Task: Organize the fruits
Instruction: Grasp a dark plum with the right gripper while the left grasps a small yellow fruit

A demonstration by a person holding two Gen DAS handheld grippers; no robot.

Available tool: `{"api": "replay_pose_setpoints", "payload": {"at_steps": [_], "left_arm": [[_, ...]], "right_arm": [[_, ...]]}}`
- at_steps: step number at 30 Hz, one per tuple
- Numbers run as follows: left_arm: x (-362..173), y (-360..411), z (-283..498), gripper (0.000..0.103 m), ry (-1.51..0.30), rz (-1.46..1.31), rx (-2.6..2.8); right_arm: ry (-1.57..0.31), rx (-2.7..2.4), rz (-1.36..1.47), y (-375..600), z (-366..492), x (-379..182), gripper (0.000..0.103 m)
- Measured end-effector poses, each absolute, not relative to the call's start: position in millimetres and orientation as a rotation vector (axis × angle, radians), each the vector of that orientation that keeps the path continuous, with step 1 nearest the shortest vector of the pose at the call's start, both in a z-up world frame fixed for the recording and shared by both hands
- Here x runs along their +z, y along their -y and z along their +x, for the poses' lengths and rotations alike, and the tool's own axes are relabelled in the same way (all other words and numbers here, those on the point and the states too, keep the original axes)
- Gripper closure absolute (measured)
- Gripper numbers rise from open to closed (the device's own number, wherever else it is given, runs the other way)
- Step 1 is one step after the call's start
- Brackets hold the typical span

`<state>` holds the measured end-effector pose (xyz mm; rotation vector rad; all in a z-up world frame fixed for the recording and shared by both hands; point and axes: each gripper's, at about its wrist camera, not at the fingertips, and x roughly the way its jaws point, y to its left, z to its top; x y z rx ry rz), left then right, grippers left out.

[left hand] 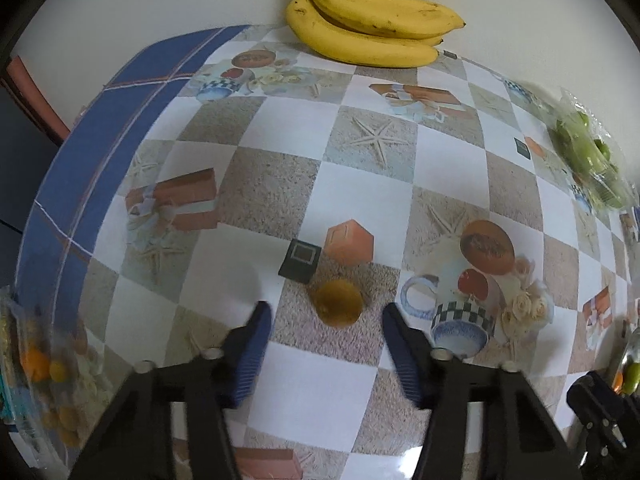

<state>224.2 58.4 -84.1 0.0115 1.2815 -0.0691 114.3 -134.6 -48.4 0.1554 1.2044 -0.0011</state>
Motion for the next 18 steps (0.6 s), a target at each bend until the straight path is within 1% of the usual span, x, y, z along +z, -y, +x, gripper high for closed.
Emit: {"api": "replay_pose_setpoints", "payload": {"at_steps": [3,4,5,6,7,12,18], "left_arm": [[-87.2,-56.8,227.1,0.059,-1.288,0.004,-0.076],[-88.1,-55.9,227.9,0.065,-1.290,0.002,-0.081],[-88.9,-55.3,228.8,0.068,-1.292,0.000,-0.084],[-89.7,-55.0,229.5,0.074,-1.294,-0.002,-0.084],[-90.3,-55.0,229.8,0.076,-1.294,-0.002,-0.082],[-87.3,-55.2,228.1,0.076,-1.279,0.005,-0.080],[-69.1,-51.0,215.5,0.076,-1.250,-0.007,-0.089]], "right_arm": [[-1.211,0.000,0.151,133.8,115.2,-50.9,0.076],[-1.213,0.001,0.153,133.8,115.4,-51.4,0.076],[-1.214,0.002,0.155,133.7,115.6,-51.9,0.076],[-1.215,0.003,0.156,133.5,115.7,-52.0,0.076],[-1.216,0.005,0.156,133.1,115.8,-52.0,0.076],[-1.215,0.009,0.159,132.7,116.6,-51.3,0.076],[-1.219,0.013,0.174,131.8,114.6,-49.0,0.076]]}}
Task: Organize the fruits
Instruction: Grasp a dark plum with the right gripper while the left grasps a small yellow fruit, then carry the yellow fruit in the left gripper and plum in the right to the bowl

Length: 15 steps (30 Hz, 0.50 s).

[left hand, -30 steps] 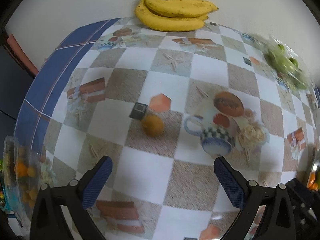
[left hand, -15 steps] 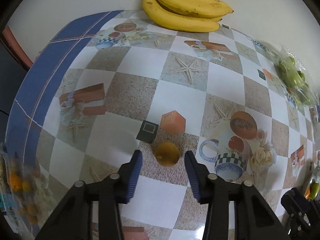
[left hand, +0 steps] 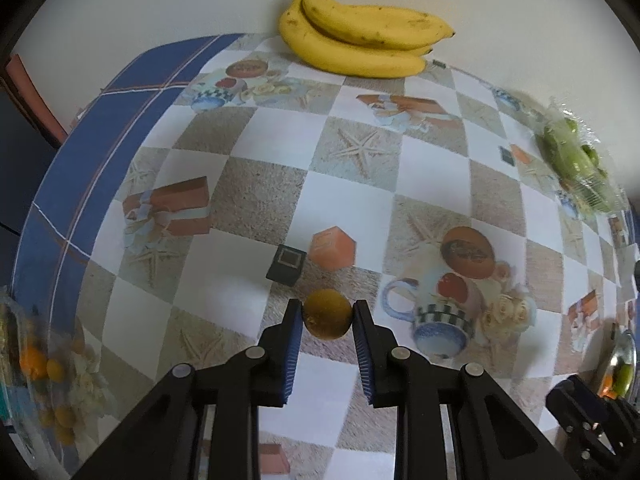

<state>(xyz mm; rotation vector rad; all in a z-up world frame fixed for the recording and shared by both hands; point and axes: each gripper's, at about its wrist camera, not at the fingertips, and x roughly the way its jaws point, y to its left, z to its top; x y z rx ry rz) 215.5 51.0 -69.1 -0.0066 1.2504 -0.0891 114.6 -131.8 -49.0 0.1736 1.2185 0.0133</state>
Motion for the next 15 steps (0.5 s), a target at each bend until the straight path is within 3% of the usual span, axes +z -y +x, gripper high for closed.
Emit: {"api": "replay_pose_setpoints", "payload": {"at_steps": [15], "left_arm": [[-24.2,4.2,168.2,0.076,-1.190,-0.037,-0.188]], "right_arm": [[-1.168,0.003,0.195,144.0,90.5,-22.1,0.076]]}}
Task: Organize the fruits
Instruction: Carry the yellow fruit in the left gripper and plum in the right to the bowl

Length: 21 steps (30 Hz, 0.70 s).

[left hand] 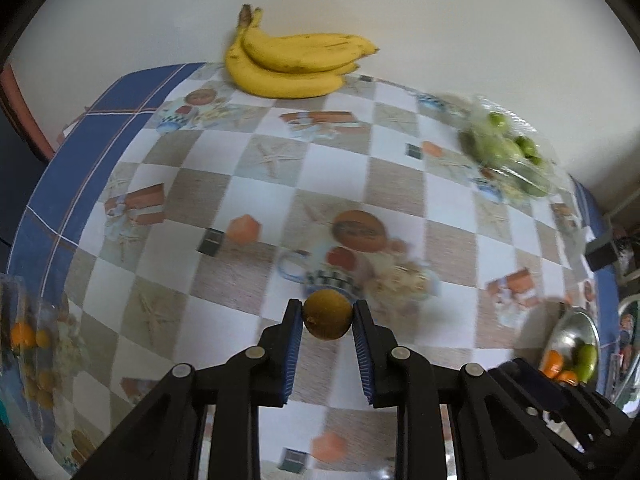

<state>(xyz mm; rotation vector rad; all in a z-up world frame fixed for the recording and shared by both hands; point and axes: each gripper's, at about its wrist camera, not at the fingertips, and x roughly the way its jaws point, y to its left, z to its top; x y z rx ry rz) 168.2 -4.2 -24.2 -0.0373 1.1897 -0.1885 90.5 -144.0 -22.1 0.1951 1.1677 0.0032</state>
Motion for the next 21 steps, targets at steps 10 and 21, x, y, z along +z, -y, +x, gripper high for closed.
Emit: {"api": "replay_pose_setpoints", "payload": {"at_steps": [10,21], "left_arm": [[-9.7,36.2,136.2,0.076,-1.157,-0.066,-0.203],[3.4,94.0,108.9,0.076,-1.102,0.012,-0.300]], "right_arm": [[-1.147,-0.054,0.213,169.5,67.0,-13.4,0.076],[-1.141,-0.174,0.252,224.6,37.9,-10.8,0.076]]}}
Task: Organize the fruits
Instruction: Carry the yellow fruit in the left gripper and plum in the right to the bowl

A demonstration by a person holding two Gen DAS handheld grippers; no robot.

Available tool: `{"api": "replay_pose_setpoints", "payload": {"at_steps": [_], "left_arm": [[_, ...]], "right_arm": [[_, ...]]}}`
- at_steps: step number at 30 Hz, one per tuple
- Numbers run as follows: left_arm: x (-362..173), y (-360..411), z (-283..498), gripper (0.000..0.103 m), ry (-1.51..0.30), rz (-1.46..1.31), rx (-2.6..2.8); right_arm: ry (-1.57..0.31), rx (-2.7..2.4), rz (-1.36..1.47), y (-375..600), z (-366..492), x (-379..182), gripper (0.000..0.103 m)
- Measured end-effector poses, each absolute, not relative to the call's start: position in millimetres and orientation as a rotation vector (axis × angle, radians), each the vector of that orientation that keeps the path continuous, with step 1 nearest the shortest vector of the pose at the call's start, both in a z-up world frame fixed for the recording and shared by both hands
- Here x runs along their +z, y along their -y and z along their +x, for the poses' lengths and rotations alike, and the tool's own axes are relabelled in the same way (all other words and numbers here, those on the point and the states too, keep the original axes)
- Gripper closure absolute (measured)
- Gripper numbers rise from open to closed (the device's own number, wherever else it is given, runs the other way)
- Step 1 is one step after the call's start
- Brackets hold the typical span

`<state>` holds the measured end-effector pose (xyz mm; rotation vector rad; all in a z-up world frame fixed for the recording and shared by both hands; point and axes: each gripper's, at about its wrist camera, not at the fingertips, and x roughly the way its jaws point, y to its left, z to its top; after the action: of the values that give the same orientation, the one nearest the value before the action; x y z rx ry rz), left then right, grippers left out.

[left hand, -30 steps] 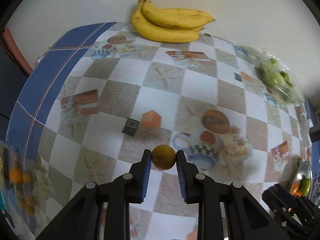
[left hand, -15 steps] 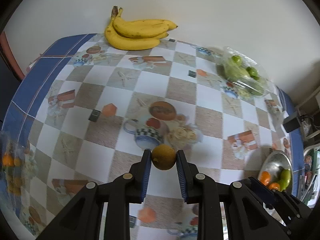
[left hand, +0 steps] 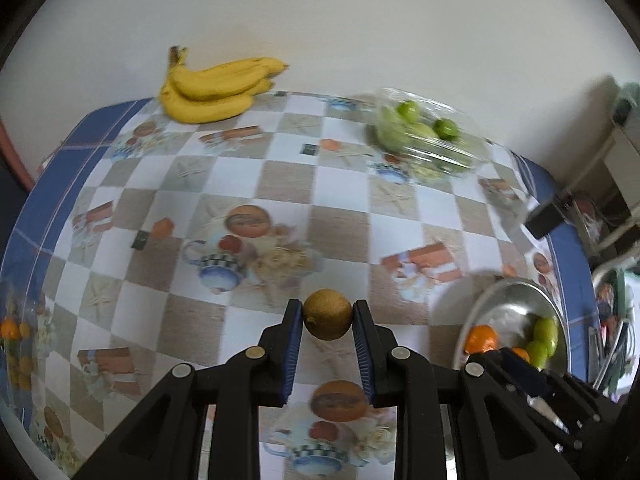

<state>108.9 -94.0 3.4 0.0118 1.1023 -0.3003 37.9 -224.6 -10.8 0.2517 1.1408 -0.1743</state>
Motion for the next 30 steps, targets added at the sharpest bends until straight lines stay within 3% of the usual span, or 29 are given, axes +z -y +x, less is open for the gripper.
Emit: {"api": "replay_pose_setpoints", "payload": {"at_steps": [14,30], "left_arm": [[11.2,168.6,67.2,0.076,-1.078,0.128,-0.476],[-14.6,226.5,22.2,0.076,-1.167,0.236,-0.646]], "right_arm": [[-1.134,-0.310,0.400,302.3,0.5,-18.8,0.076],[-1.109,-0.405,0.489,346.1,-40.9,-20.5,0.075]]}}
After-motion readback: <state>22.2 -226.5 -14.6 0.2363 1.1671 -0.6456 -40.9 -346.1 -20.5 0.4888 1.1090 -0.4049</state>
